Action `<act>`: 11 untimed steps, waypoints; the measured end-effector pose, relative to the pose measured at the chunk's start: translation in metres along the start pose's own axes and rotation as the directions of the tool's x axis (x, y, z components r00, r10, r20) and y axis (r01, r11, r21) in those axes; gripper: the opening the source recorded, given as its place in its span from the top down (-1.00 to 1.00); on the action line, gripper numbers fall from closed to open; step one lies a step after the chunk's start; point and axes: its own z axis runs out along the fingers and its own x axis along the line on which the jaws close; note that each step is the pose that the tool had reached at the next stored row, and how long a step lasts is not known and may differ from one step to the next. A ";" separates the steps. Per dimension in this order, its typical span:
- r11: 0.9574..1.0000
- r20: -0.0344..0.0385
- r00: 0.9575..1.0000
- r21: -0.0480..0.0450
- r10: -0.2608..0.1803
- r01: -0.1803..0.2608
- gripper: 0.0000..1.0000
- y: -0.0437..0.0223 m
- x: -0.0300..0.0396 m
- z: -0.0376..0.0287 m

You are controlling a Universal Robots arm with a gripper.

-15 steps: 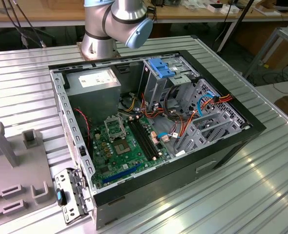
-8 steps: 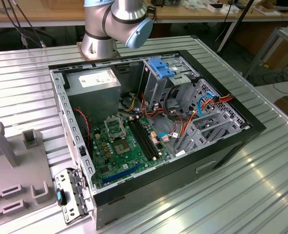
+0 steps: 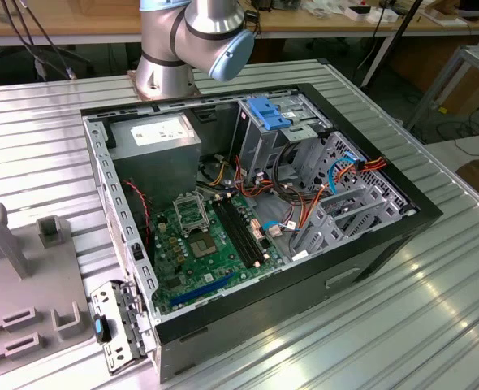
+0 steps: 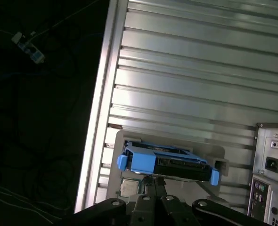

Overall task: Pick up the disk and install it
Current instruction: 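Pick up the disk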

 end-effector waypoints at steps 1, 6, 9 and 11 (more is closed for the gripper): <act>1.000 -0.001 1.000 0.000 -0.014 0.014 0.79 0.0000 0.0001 0.0000; 0.998 -0.003 0.998 -0.002 -0.068 0.068 0.79 0.0001 0.0003 0.0000; 0.994 -0.005 0.994 -0.003 -0.105 0.105 0.79 0.0001 0.0005 0.0000; 0.991 -0.006 0.991 -0.004 -0.132 0.132 0.79 0.0001 0.0005 0.0000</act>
